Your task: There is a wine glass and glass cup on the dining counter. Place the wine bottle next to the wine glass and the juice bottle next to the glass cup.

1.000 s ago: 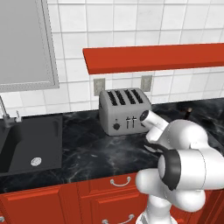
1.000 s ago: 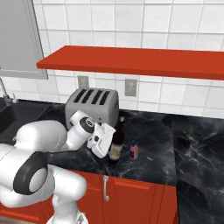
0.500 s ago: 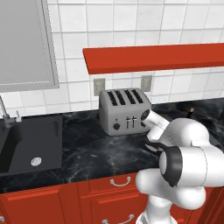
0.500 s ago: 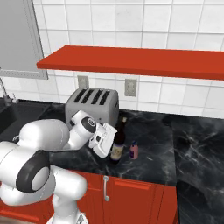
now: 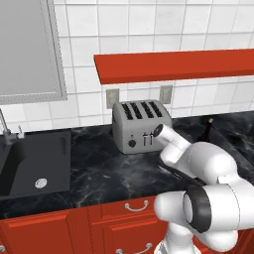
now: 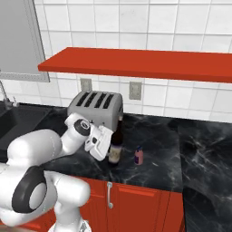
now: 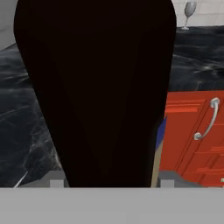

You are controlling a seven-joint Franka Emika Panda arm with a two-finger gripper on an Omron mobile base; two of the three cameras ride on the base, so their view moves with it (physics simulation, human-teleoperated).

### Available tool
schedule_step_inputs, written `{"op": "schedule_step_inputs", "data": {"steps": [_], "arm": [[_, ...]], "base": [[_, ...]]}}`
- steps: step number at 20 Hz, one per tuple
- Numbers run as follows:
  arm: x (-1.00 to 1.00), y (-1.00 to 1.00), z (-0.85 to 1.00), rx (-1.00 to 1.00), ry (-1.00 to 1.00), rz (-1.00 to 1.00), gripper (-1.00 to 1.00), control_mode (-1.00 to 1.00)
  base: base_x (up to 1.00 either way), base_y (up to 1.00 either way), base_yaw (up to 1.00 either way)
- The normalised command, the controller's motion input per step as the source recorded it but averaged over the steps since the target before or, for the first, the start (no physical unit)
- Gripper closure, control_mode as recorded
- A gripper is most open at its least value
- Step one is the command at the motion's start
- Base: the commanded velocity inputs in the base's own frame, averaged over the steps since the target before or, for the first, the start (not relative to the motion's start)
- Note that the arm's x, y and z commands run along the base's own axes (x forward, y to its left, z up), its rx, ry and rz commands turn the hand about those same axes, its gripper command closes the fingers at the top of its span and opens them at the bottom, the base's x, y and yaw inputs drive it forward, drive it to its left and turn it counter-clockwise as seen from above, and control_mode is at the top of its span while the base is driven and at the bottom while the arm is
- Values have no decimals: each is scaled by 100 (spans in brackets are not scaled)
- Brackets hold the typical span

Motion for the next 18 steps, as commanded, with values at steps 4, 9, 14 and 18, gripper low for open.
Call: {"op": "schedule_step_inputs", "data": {"steps": [4, 9, 14, 18], "arm": [[-9, 45, 29, 0, 15, 32, 100, -100], [-3, 47, 26, 0, 17, 46, 100, -100], [-12, 43, 22, 1, 10, 49, 100, -100], [-15, 30, 27, 4, 3, 45, 100, -100]], "base": [[0, 0, 0], [0, 0, 0], [0, 0, 0], [0, 0, 0]]}}
